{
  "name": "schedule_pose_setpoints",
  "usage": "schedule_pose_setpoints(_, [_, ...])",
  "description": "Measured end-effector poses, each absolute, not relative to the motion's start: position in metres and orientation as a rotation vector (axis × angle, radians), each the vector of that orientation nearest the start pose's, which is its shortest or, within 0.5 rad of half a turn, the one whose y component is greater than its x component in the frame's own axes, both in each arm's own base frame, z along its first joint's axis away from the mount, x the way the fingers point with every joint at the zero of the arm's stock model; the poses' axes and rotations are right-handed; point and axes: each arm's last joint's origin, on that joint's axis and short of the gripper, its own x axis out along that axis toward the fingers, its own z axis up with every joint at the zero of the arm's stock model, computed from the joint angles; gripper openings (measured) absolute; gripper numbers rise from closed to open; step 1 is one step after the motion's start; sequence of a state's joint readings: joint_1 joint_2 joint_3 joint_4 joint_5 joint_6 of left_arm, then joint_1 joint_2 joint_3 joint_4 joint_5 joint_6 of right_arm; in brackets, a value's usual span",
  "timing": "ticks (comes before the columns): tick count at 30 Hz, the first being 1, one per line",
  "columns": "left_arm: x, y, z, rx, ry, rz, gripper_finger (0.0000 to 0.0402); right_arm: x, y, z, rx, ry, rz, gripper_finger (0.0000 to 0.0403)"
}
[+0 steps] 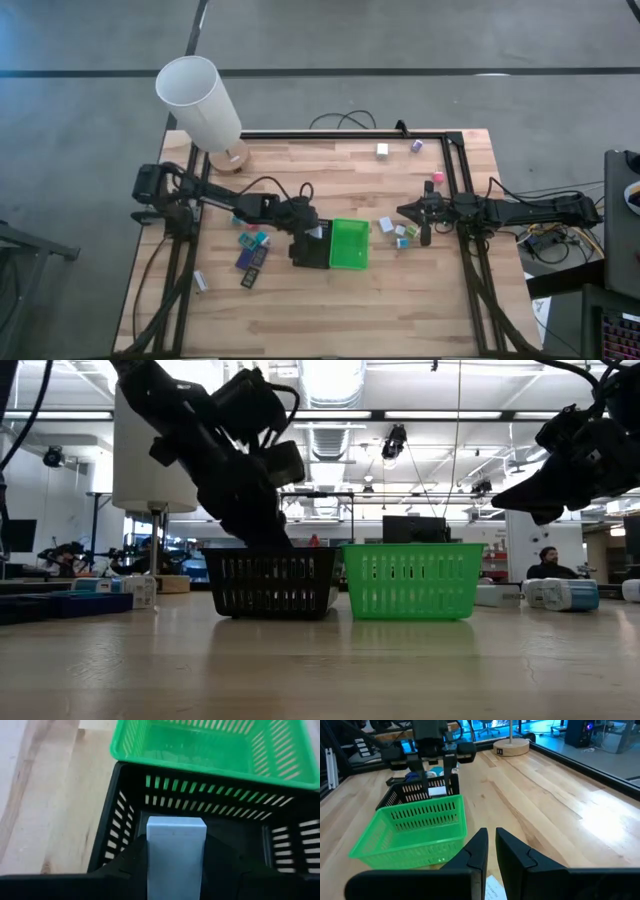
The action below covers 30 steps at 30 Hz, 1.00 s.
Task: Pick & Place Office items
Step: Put the top white digital clock into the black basket, then put the right blue charger adapter into the green basket
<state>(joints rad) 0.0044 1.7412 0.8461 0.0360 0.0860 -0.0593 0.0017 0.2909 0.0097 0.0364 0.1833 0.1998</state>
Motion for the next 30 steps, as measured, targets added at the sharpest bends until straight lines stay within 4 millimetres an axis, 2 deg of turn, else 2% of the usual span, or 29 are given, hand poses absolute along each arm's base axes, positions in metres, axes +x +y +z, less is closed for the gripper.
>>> schedule_pose_setpoints(7, [0.335, -0.002, 0.131, -0.107, 0.877, -0.072, 0.0150, 0.112, -0.005, 0.145, 0.130, 0.230, -0.200, 0.0036])
schedule_pose_setpoints(9, [0.338, -0.002, 0.132, -0.122, 0.870, -0.069, 0.0180, 0.112, -0.005, 0.146, 0.130, 0.230, -0.201, 0.0036])
schedule_pose_setpoints(14, [0.341, -0.001, 0.138, -0.135, 0.859, -0.062, 0.0297, 0.112, -0.005, 0.145, 0.131, 0.230, -0.201, 0.0036])
schedule_pose_setpoints(17, [0.342, -0.001, 0.139, -0.127, 0.857, -0.061, 0.0329, 0.113, -0.005, 0.145, 0.136, 0.230, -0.201, 0.0036])
schedule_pose_setpoints(24, [0.335, -0.001, 0.149, -0.068, 0.880, -0.072, 0.0328, 0.113, -0.005, 0.145, 0.148, 0.234, -0.201, 0.0036])
schedule_pose_setpoints(30, [0.316, 0.001, 0.180, -0.028, 0.937, -0.010, 0.0327, 0.113, -0.004, 0.144, 0.159, 0.242, -0.159, 0.0036])
